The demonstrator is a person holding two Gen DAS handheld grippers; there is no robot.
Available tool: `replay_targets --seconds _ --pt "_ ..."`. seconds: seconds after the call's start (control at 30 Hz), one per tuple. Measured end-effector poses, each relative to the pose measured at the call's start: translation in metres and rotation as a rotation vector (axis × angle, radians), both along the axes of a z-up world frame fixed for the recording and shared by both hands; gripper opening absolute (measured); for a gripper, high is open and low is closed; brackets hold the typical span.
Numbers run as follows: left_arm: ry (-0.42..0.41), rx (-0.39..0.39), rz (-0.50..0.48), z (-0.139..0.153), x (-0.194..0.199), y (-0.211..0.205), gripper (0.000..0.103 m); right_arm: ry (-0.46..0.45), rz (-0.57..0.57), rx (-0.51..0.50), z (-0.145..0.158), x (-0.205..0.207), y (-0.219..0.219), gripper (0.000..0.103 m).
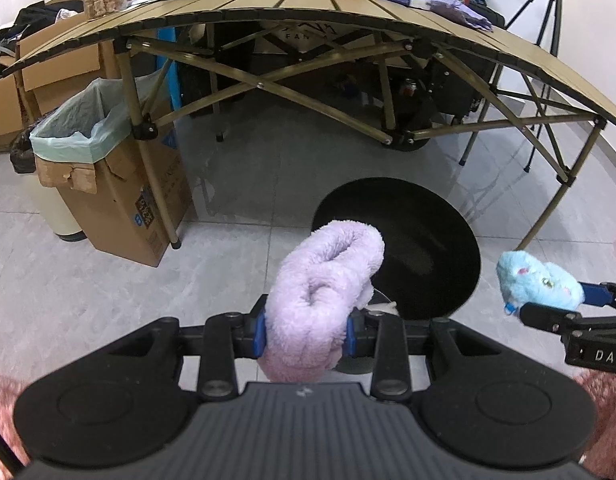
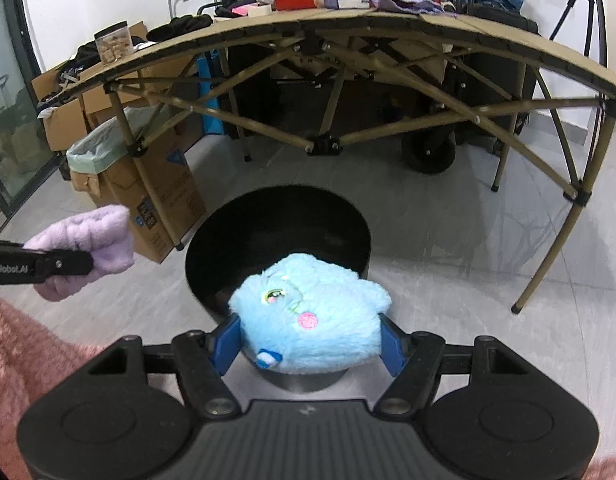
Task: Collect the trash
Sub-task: 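Carry the lavender headband and blue plush down over the black bin, then lower the right gripper into the bin and open it to drop the plush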
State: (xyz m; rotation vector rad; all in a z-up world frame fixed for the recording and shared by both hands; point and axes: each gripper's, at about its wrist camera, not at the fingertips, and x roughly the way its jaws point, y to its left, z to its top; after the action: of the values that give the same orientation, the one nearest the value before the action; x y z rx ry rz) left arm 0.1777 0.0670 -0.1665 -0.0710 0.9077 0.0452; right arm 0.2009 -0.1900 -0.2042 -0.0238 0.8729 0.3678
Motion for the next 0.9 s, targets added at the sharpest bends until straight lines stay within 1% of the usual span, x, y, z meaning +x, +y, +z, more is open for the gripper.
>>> replay_targets --seconds 0.13,0.33,0.57,0.77,0.9 --pt "0.002 0.001 0.016 0.001 0.010 0.004 0.035 -0.013 0.020 -0.006 0.003 0.019 0.008 0.068" --pt "-0.023 0.001 0.035 0.010 0.031 0.005 0.035 -0.023 0.056 -0.011 0.001 0.050 0.024 0.068" --pt "-0.058 0.014 0.043 0.021 0.065 0.012 0.035 -0.031 0.107 -0.025 -0.010 0.080 0.046 0.068" --pt "-0.018 0.024 0.081 0.010 0.085 0.019 0.035 0.000 0.137 -0.033 -0.025 0.103 0.063 0.068" --pt "-0.027 0.086 0.093 -0.003 0.092 0.021 0.035 0.025 0.148 -0.036 -0.039 0.114 0.073 0.068"
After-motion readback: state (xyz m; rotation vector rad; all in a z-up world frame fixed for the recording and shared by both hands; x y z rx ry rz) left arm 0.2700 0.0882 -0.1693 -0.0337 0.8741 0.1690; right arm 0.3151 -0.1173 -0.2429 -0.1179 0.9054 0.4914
